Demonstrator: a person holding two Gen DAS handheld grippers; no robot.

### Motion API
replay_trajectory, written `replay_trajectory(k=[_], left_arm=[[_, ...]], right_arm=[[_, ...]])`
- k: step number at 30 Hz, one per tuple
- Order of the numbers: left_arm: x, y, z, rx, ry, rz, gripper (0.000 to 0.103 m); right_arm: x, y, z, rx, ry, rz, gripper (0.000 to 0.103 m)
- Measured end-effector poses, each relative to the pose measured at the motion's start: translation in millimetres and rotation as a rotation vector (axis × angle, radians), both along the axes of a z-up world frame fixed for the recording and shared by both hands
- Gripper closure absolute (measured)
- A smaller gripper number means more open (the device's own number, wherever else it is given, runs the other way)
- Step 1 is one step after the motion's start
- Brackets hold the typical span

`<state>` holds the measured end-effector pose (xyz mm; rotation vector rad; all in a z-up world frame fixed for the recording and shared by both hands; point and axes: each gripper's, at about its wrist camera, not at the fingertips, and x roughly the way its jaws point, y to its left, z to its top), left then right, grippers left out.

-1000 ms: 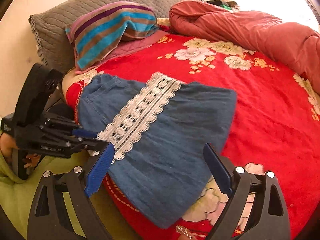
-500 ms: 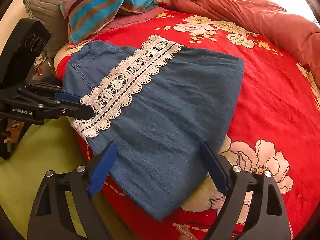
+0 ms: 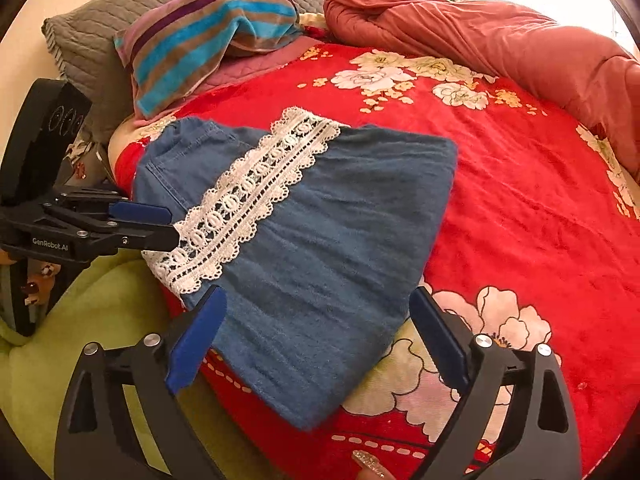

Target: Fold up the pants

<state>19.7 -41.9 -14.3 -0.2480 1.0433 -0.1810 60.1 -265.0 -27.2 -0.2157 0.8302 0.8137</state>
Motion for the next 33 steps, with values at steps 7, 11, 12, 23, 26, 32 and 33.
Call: replay_trajectory(k=[7,11,12,23,26,32,33], left_arm=[[-5,1,11,0.034,-0.037,0.017,0.034],[-10,3,20,0.068,-0.069,0.042,0.025],[-11,3,22,0.075,-0.077,0.048,0.023],[-18,7,37,0.153,-0.124,0.094,0.01],[-21,10,39,0.159,-0.13,0.107,0.01],[-26,20,41,0.169,-0.141,0.143,0.01],[-26,21,42,0.174,-0.144,0.147,0.01]], right_arm=[[-2,-3,6,0.009,-0.018,-0.012,0.01],[-2,-4,9,0.011,-0.025,-0.025,0.005],[-2,-4,10,0.014,-0.025,-0.026,0.005],[-4,-2,21,0.018,-0.066,-0.029,0.005],[-3,-2,27,0.026,-0.082,-0.031,0.005],[-1,5,42,0.037,-0.112,-0.024,0.005],[-1,6,44,0.038,-0.115,-0.021,0.005]])
